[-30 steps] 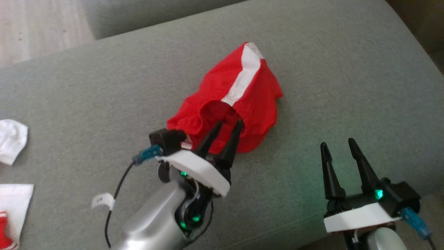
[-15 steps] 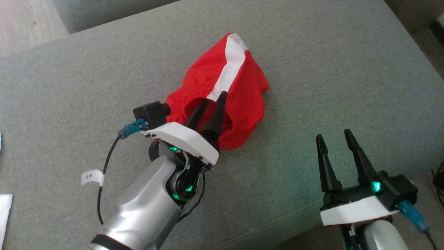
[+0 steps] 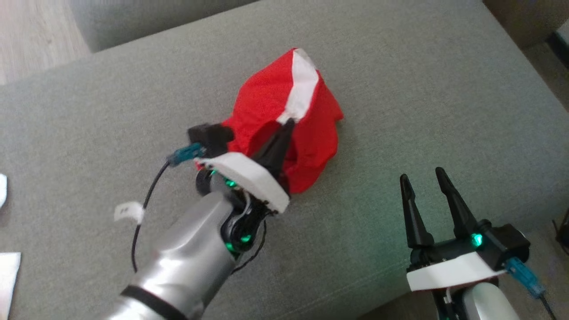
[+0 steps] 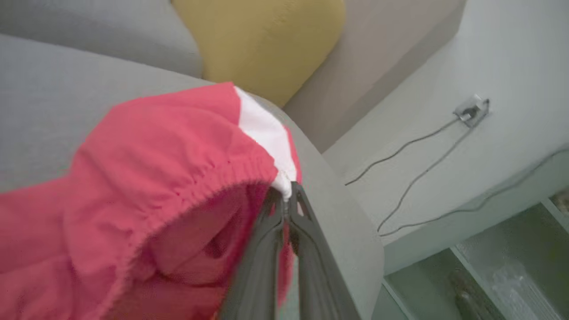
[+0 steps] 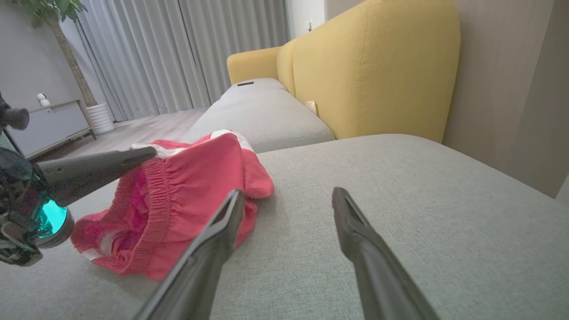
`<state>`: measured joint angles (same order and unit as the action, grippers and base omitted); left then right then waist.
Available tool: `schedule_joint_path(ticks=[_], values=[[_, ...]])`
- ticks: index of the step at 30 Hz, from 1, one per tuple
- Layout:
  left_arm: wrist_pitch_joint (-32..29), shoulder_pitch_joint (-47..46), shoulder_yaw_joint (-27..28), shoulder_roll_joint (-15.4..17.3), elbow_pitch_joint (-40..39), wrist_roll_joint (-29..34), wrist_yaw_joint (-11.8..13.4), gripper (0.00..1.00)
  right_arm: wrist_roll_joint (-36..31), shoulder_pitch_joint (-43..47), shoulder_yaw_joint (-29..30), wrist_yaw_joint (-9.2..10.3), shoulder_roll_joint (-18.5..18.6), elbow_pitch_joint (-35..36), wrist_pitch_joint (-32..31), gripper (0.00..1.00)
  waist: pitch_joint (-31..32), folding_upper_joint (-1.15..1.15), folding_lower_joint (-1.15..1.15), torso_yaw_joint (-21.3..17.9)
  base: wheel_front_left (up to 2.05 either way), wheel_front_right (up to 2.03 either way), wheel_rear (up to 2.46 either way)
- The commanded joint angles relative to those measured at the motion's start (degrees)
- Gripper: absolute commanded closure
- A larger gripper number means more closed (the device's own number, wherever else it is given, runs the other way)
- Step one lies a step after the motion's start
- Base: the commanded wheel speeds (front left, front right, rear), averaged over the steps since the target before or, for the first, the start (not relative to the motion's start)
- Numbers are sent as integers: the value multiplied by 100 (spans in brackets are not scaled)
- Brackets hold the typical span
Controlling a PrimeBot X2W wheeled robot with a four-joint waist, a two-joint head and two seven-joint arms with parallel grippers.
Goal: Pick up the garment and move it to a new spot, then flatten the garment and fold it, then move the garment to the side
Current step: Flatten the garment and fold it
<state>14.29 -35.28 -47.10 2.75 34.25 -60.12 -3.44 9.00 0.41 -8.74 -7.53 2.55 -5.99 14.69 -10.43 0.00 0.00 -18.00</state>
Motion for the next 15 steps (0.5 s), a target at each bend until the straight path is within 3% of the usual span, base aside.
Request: schedule_joint_path(ticks=[1, 9, 15], values=[[13, -554, -5, 13, -136, 83, -104, 100, -1, -183, -155, 4, 32, 155, 31, 0, 127, 0, 0, -33, 0, 0, 0], [-611, -2046, -483, 97, -205, 228, -388, 100, 78, -38, -247, 4, 32, 135, 31, 0, 730, 0, 0, -199, 0, 0, 0], [-1014, -2357, -680, 565, -846, -182, -402, 100, 32, 152, -83, 4, 32, 190, 31, 0, 1047, 0, 0, -6, 0, 0, 0]])
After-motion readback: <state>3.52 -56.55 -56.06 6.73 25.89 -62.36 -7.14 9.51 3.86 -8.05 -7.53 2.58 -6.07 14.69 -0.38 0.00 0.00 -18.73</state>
